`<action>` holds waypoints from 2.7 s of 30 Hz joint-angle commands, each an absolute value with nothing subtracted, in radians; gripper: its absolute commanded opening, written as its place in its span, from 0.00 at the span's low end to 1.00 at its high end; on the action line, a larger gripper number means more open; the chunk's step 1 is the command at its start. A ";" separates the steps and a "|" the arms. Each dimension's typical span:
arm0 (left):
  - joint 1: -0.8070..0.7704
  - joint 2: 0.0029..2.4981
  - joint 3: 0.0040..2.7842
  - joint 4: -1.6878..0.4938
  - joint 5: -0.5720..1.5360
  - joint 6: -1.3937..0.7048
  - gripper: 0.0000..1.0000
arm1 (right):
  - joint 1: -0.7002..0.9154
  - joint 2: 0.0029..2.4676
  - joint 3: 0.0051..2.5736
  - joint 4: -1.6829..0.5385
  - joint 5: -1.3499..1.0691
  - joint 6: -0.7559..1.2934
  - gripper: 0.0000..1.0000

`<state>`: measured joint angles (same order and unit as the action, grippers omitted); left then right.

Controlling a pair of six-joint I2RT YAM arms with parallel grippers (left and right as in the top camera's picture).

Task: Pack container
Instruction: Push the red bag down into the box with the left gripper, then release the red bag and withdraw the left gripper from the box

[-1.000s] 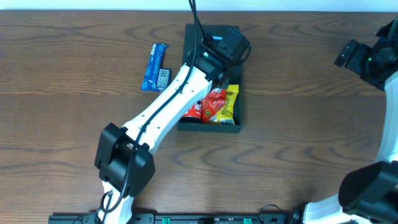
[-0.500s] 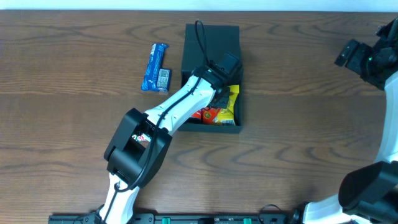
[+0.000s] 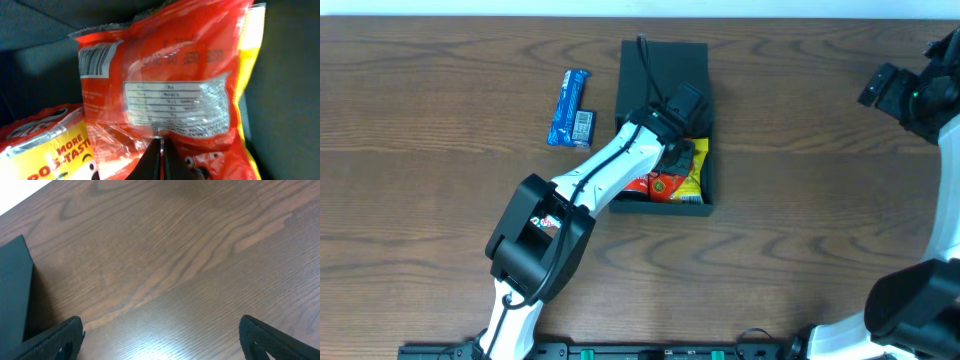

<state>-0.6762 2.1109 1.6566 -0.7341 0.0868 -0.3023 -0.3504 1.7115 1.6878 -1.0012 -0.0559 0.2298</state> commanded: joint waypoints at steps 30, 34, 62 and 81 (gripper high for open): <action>-0.691 2.055 1.656 -0.857 0.263 -0.149 0.06 | -0.356 1.695 1.694 -0.997 -0.060 0.220 0.99; -0.691 2.055 1.578 -0.791 0.300 -0.149 0.06 | -0.356 1.695 1.694 -0.998 -0.060 0.220 0.99; -0.686 1.982 1.734 -0.686 0.303 -0.100 0.06 | -0.356 1.695 1.694 -0.998 -0.060 0.220 0.99; -0.677 2.203 1.729 -0.636 0.394 -0.120 0.06 | -0.356 1.695 1.694 -0.998 -0.060 0.219 0.99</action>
